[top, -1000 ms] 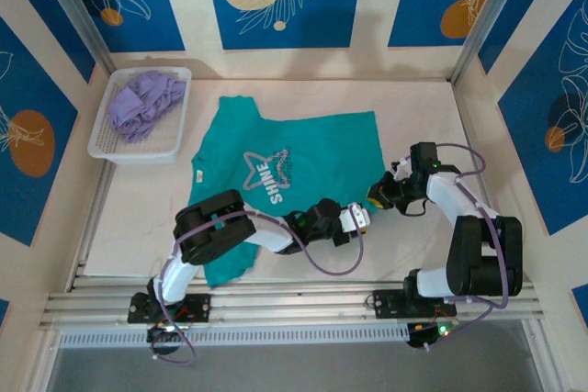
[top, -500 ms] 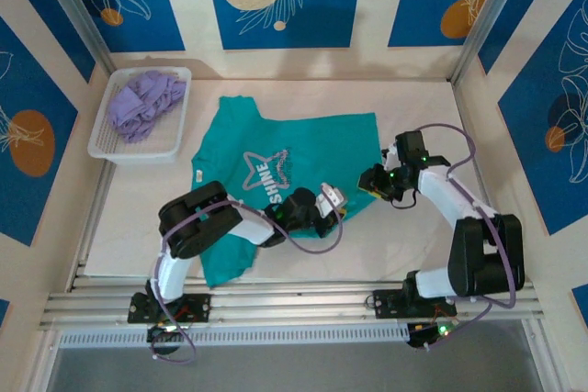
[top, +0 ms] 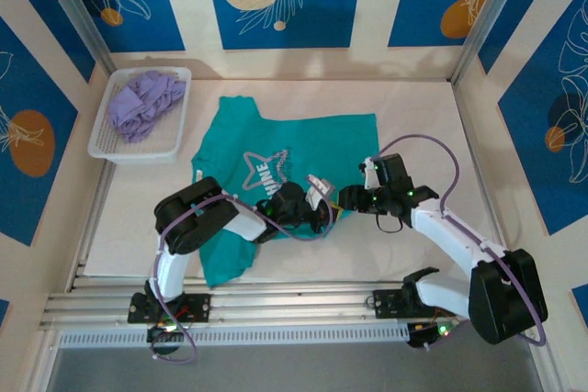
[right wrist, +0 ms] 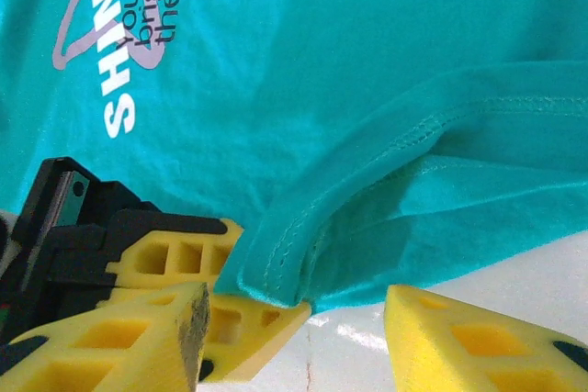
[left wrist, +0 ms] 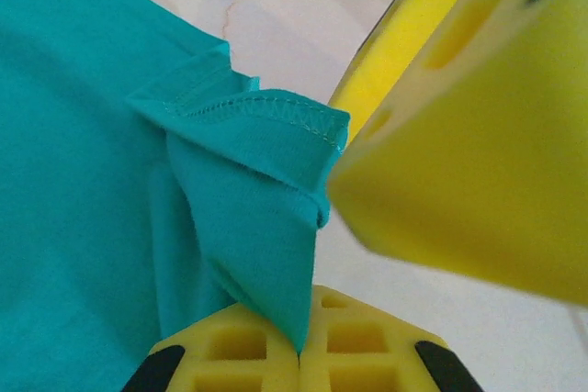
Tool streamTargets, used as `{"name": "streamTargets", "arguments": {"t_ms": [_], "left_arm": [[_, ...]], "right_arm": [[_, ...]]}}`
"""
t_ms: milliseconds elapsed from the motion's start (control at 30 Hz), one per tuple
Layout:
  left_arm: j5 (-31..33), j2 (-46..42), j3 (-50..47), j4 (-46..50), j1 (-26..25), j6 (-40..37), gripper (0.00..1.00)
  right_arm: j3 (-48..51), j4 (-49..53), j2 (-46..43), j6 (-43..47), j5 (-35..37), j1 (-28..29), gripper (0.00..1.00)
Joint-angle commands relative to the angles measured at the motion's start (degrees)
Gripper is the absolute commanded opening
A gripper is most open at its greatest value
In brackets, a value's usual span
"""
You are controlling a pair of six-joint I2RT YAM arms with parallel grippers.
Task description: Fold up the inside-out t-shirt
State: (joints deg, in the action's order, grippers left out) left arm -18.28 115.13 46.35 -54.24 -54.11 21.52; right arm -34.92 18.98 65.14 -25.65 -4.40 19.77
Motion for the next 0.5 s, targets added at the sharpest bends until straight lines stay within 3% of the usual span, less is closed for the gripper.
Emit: {"name": "streamTargets", "arguments": {"t_ms": [0,200,467], "left_arm": [[-3.0,-0.8,-0.9,-3.6,0.8,2.3,0.00],[-4.5,-0.4,-1.2,-5.4,1.0,3.4,0.00],[-5.3,-0.3,-1.1,-4.9,1.4,3.4,0.00]], "right_arm": [[1.8,-6.0,-0.2,0.2,2.8,0.7,0.54],[2.5,-11.2,2.7,1.3,3.4,0.7,0.49],[-0.3,-12.0,6.4,2.8,5.9,0.5,0.10]]}}
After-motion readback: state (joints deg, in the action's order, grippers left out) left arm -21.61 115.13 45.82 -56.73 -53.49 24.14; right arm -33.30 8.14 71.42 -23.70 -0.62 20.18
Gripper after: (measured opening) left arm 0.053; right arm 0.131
